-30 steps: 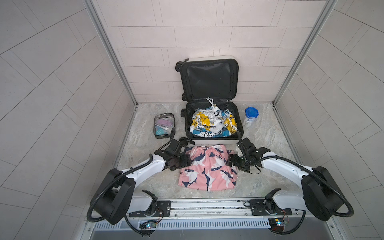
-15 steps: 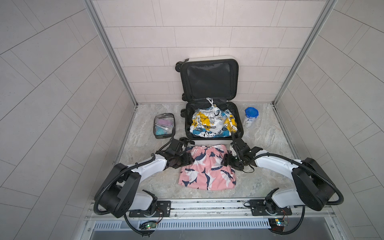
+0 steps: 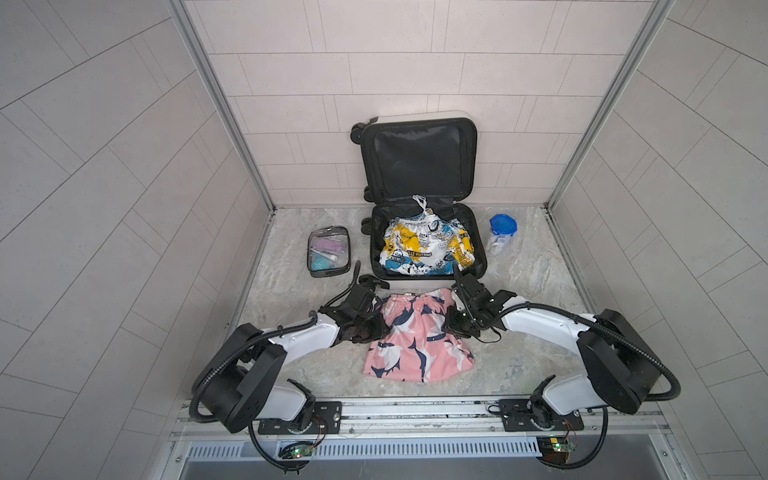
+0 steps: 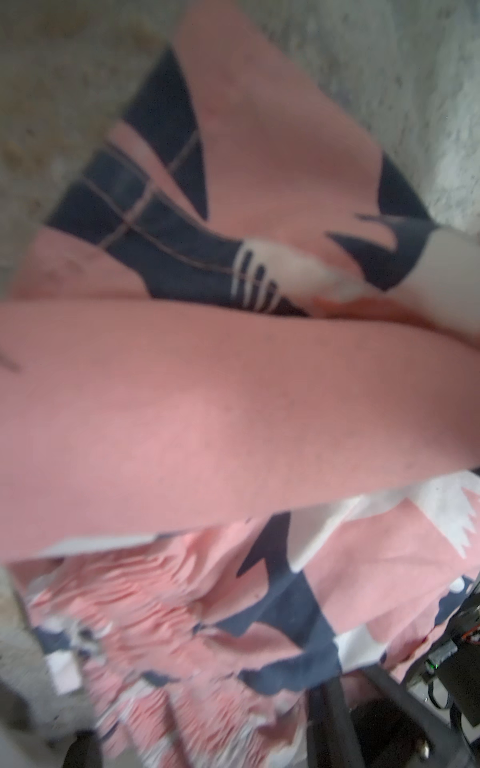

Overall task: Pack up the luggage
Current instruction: 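Lift the pink shorts with both grippers and carry them over the suitcase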

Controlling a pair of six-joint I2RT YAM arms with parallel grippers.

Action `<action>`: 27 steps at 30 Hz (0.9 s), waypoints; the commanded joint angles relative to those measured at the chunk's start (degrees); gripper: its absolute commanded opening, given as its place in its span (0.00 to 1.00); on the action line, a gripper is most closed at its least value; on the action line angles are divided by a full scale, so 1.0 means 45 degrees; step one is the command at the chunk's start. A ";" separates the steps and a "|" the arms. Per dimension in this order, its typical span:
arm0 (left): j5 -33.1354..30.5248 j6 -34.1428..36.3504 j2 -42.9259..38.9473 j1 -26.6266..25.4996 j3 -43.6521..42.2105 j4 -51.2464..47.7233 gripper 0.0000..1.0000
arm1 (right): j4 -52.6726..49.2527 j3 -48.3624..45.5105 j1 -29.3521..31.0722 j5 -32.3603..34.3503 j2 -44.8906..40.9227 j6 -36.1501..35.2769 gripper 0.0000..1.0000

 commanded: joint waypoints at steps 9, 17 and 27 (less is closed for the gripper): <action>-0.0146 0.0186 -0.2699 -0.0174 0.2130 -0.3994 0.00 | -0.2187 0.1458 0.0234 -0.0246 -0.1666 -0.0285 0.00; -0.0766 0.0719 -0.4358 -0.0174 0.4553 -0.7098 0.00 | -0.4415 0.4000 0.0244 -0.0535 -0.2526 -0.1819 0.00; -0.1869 0.1810 -0.2524 0.0038 0.9036 -0.7566 0.00 | -0.5106 0.7594 -0.0891 -0.0745 -0.1639 -0.2485 0.00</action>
